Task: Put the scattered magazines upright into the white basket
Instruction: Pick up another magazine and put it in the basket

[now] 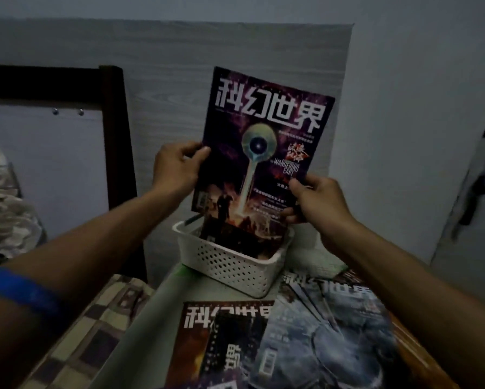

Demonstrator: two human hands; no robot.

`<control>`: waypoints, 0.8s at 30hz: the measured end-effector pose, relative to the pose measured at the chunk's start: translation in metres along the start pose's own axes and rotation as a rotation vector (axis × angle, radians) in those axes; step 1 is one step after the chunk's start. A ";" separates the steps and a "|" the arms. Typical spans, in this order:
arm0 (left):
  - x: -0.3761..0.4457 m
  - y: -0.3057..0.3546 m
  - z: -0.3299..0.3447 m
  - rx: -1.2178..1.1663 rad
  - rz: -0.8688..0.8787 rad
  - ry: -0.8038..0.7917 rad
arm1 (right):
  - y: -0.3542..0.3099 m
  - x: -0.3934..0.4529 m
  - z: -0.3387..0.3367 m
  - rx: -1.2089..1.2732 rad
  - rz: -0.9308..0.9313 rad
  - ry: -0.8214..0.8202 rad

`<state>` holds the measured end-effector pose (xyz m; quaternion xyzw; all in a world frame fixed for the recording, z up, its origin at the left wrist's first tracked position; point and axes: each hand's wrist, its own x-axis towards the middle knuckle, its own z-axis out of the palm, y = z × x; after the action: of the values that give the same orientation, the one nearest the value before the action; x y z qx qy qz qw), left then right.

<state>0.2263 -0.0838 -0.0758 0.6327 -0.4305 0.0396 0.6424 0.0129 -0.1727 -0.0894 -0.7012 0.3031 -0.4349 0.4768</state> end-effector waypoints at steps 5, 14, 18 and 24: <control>-0.012 -0.080 0.019 -0.019 -0.096 -0.081 | 0.068 0.030 0.024 0.012 0.170 0.059; -0.020 -0.137 0.034 0.344 -0.199 -0.071 | 0.107 0.030 0.036 -0.169 0.124 0.284; -0.038 -0.119 0.034 0.348 -0.256 -0.259 | 0.102 0.019 0.025 0.099 0.214 0.132; -0.107 -0.066 0.035 0.321 -0.060 -0.280 | 0.096 -0.029 -0.043 0.254 0.420 -0.026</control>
<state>0.1811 -0.0740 -0.1976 0.7388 -0.4846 0.0004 0.4683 -0.0397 -0.2004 -0.1807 -0.5626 0.3789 -0.3518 0.6451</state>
